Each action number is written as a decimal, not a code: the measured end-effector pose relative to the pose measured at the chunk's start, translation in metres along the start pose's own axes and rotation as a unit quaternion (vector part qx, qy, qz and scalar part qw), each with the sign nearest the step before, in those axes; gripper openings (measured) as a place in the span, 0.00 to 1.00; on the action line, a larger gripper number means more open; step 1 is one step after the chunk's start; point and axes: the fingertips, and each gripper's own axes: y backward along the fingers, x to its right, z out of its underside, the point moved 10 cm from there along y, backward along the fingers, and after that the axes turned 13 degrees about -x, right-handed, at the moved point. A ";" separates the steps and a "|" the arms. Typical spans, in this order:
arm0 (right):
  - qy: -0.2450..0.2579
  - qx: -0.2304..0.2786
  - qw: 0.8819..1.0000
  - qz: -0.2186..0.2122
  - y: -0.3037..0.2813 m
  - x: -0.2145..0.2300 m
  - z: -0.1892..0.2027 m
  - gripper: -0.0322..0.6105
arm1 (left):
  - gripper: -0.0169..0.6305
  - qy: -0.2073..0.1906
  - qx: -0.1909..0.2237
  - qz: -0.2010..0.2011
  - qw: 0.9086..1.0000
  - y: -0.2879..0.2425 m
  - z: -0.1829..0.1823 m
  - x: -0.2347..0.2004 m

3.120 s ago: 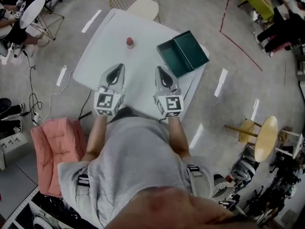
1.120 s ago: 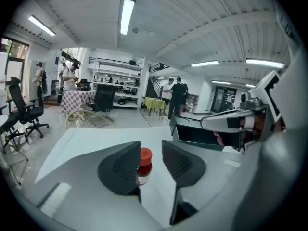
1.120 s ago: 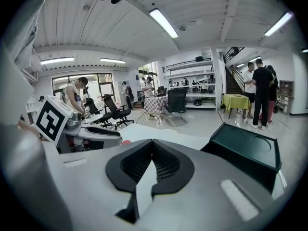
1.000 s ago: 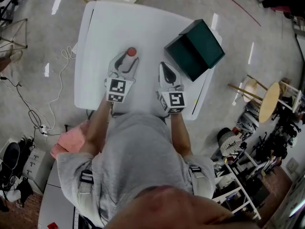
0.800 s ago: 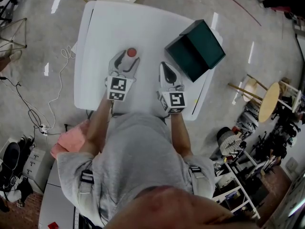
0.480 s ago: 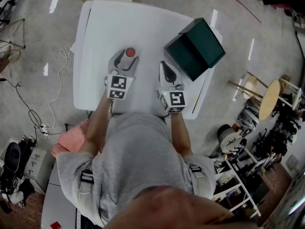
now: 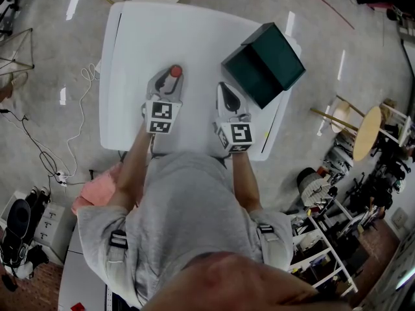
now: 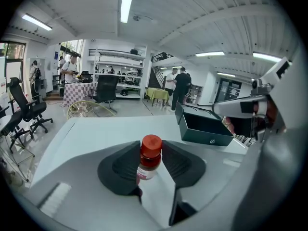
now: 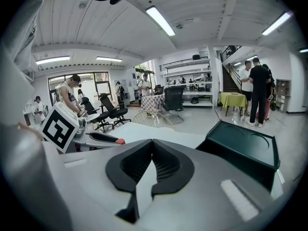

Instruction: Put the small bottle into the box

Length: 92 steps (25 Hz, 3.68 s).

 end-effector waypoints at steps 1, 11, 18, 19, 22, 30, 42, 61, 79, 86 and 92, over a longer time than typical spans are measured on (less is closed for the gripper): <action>0.001 0.002 1.000 0.001 0.001 -0.001 -0.001 0.05 | 0.25 0.000 0.000 0.000 1.000 0.000 0.000 -0.001; -0.001 0.024 1.000 0.020 0.024 -0.001 0.001 0.05 | 0.24 -0.024 0.048 0.012 0.998 0.023 -0.018 0.015; -0.005 0.048 0.998 0.040 0.055 -0.005 0.005 0.05 | 0.24 -0.059 0.077 0.021 0.995 0.050 -0.030 0.039; -0.008 0.051 0.998 0.043 0.061 -0.004 0.006 0.05 | 0.24 -0.062 0.082 0.022 0.994 0.055 -0.032 0.043; -0.012 0.061 0.997 0.052 0.075 -0.005 0.010 0.05 | 0.24 -0.071 0.095 0.027 0.993 0.067 -0.036 0.054; -0.018 0.089 0.993 0.078 0.110 -0.002 0.021 0.05 | 0.24 -0.094 0.114 0.045 0.988 0.079 -0.041 0.084; -0.044 0.114 0.986 0.114 0.165 0.029 0.048 0.05 | 0.24 -0.132 0.127 0.068 0.981 0.090 -0.050 0.149; -0.078 0.121 0.981 0.133 0.210 0.112 0.082 0.05 | 0.24 -0.185 0.131 0.100 0.969 0.050 -0.072 0.249; -0.109 0.109 0.977 0.146 0.213 0.166 0.110 0.05 | 0.24 -0.208 0.095 0.128 0.965 -0.006 -0.073 0.294; -0.123 0.100 0.977 0.143 0.208 0.182 0.116 0.05 | 0.24 -0.212 0.082 0.133 0.965 -0.025 -0.075 0.304; -0.131 0.092 0.977 0.140 0.197 0.193 0.121 0.05 | 0.24 -0.214 0.065 0.138 0.965 -0.043 -0.071 0.307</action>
